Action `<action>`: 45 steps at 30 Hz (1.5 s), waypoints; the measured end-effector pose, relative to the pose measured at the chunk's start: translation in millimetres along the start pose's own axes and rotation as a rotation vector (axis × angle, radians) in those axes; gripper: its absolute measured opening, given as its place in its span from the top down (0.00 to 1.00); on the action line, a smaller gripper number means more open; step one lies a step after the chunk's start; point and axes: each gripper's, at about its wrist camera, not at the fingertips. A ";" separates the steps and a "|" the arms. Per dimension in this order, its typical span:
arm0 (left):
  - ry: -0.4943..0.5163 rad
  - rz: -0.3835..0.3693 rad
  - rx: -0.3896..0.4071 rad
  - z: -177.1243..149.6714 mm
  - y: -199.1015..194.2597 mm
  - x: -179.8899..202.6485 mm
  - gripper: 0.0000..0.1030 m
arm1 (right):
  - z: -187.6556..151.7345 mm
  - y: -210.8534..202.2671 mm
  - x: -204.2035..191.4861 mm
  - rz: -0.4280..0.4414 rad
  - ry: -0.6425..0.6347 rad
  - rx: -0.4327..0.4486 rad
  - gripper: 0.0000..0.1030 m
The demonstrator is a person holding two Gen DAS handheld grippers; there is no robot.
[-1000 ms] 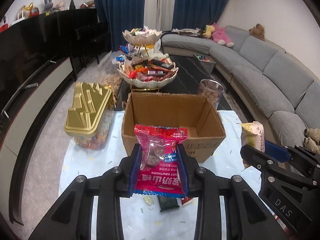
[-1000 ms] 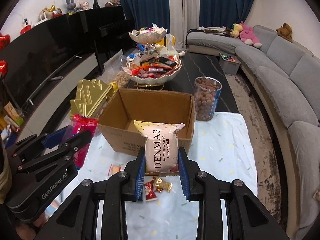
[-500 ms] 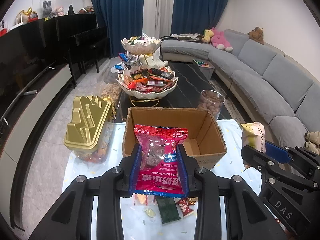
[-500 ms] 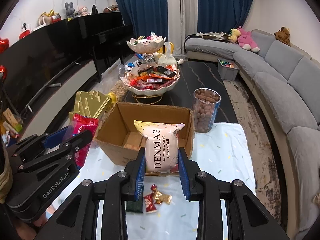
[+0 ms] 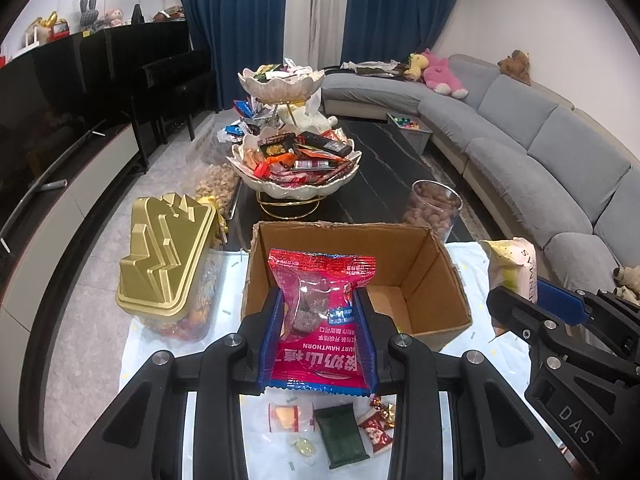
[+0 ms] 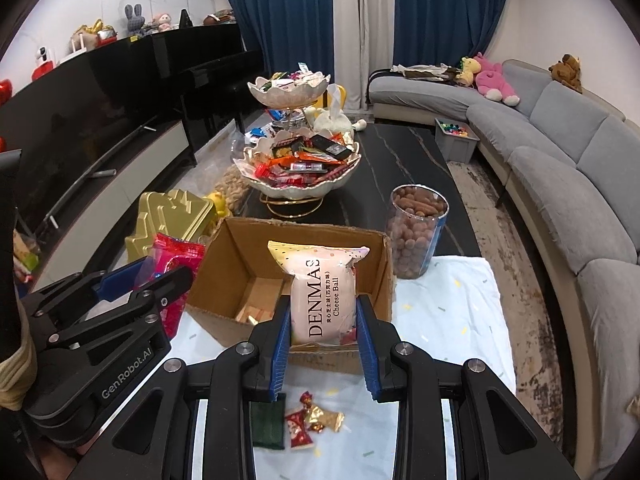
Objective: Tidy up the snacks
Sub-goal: 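Lift both held snacks and carry them over the open cardboard box, then open right gripper to drop DENMAS packet in box while left gripper drops red bag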
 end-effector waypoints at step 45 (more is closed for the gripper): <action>-0.006 0.026 -0.089 9.6 87.2 -16.0 0.38 | 20.1 77.5 4.1 -0.086 0.000 -0.031 0.25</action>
Point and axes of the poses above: each gripper's, at about its wrist camera, not at the fingertips, and y roughly the way its jaws point, x to its right, z to its top, and after that the axes turned 3 degrees about -x, right-handed
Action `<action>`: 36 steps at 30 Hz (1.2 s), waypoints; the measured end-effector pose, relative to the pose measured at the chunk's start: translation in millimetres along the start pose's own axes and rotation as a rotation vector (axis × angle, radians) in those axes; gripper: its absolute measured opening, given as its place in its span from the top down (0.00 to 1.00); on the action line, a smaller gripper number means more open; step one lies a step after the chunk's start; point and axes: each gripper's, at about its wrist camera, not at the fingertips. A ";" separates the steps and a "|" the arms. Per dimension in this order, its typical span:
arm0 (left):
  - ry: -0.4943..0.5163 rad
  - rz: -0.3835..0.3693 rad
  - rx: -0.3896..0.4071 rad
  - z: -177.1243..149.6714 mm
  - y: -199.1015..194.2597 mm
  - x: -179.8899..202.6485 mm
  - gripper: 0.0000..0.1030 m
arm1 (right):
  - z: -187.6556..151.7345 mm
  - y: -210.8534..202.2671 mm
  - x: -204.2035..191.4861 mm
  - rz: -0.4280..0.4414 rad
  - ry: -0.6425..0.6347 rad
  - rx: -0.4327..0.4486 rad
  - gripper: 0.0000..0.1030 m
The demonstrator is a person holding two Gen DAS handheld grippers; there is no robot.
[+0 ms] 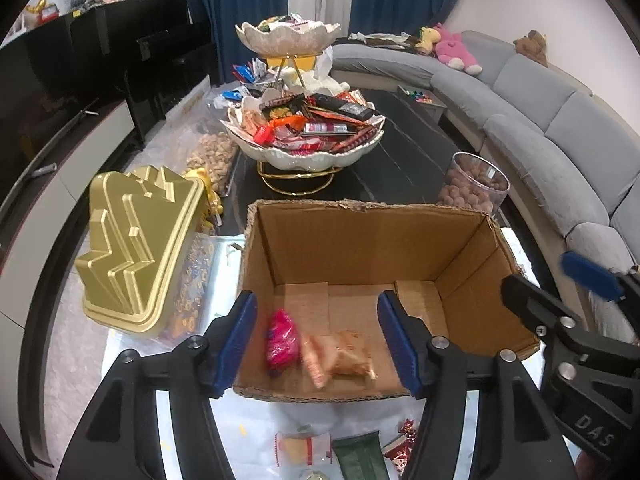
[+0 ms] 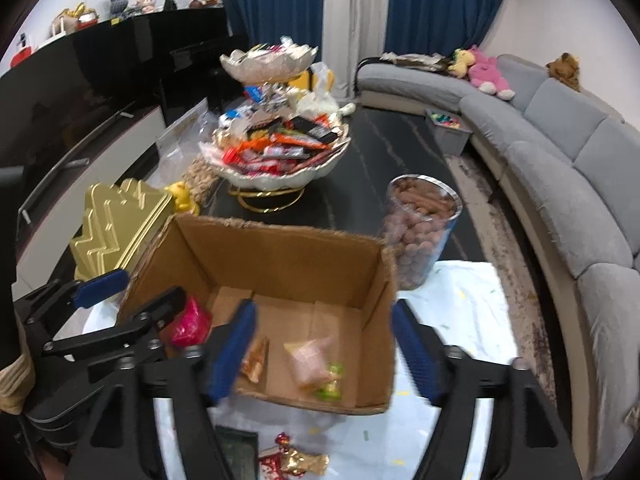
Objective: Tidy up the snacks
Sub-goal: 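Open right gripper to drop DENMAS packet in box while left gripper drops red bag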
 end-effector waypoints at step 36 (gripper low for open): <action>-0.007 0.064 0.131 -19.9 -105.9 -1.1 0.20 | -16.0 -95.3 4.9 0.007 0.009 0.133 0.24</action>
Point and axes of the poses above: each gripper's, at about its wrist camera, not at the fingertips, and y roughly the way its jaws point, x to its right, z to its top, and after that the axes turned 3 degrees about -x, right-handed
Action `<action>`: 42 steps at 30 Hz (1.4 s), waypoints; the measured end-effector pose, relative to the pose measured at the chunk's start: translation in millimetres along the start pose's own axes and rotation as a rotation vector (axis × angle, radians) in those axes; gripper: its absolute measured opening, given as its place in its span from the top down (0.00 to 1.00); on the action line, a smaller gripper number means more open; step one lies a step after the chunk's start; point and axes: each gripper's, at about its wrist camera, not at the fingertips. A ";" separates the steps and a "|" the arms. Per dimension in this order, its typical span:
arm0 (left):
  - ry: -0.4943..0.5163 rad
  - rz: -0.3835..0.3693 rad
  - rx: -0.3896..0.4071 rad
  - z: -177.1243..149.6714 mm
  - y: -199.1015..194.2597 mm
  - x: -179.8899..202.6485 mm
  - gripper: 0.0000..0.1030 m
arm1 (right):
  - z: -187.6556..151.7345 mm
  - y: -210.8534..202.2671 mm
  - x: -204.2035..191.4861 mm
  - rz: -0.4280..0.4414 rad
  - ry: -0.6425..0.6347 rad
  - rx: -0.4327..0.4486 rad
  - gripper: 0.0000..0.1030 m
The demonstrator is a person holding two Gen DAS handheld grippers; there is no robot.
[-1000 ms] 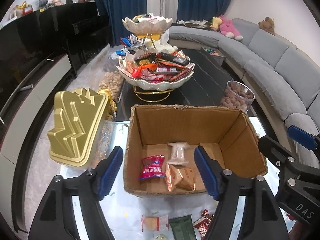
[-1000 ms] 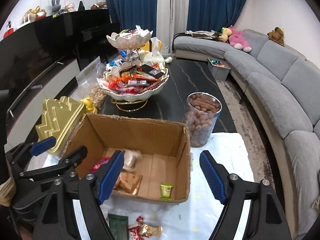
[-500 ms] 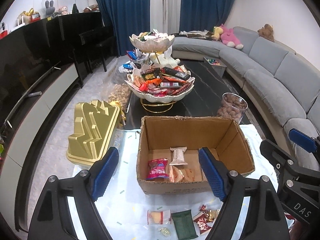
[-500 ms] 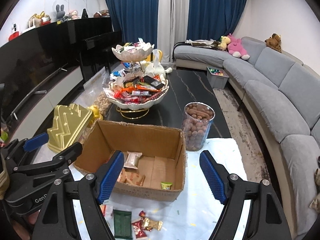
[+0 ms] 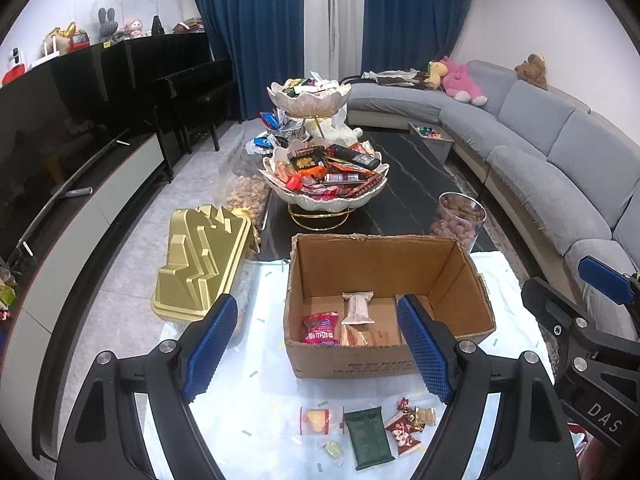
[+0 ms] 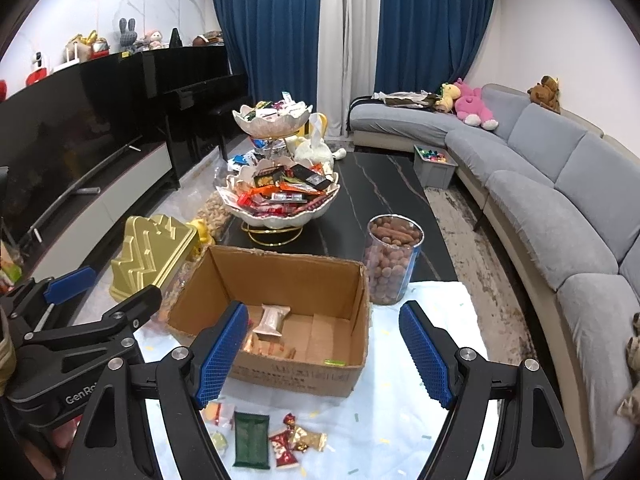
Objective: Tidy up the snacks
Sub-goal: 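Open right gripper to drop DENMAS packet in box while left gripper drops red bag, then withdraw both open grippers from the box back toward the loose snacks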
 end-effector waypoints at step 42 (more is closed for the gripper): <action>0.001 0.030 -0.038 -70.4 -22.0 6.2 0.20 | -60.3 -22.8 -7.4 0.013 -0.033 -0.004 0.24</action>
Point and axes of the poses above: each gripper's, at about its wrist camera, not at the fingertips, and y roughly the way its jaws point, x to its right, z to its top, and after that the axes turned 3 degrees about -x, right-handed
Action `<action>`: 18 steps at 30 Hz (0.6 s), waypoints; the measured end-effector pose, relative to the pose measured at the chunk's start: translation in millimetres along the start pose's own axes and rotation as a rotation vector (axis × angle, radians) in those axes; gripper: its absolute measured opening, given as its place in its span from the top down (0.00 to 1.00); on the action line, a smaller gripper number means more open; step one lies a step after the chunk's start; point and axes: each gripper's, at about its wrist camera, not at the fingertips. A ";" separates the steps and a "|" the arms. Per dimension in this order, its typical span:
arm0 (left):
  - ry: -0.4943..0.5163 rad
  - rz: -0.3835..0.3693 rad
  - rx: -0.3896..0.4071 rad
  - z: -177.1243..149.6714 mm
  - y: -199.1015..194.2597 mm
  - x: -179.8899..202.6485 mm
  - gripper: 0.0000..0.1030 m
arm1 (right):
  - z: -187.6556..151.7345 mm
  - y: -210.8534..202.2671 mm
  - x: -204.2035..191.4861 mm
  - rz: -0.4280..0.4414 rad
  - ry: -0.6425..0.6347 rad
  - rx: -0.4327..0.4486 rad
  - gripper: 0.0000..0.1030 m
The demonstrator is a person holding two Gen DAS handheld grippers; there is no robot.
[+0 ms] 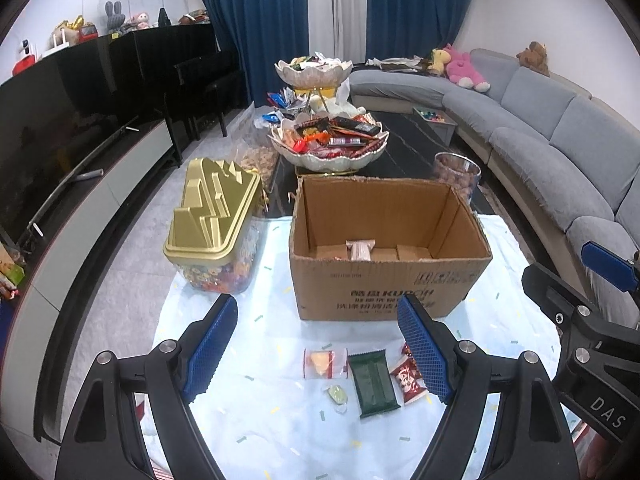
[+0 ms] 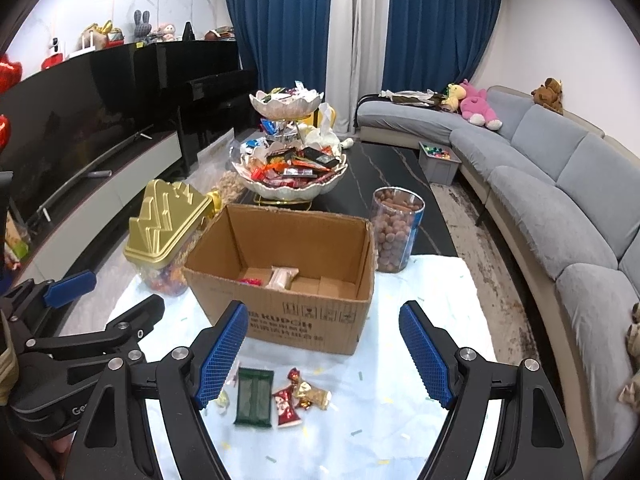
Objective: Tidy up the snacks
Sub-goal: 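Withdraw both open grippers from the box back toward the loose snacks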
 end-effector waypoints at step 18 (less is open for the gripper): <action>-0.014 -0.016 -0.052 -36.3 20.2 -1.5 0.21 | -28.5 15.7 -4.2 0.002 -0.023 -0.045 0.24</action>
Point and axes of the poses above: each gripper's, at about its wrist camera, not at the fingertips, and y roughly the way its jaws point, x to its right, z to its top, and after that the axes turned 3 degrees about -x, right-handed
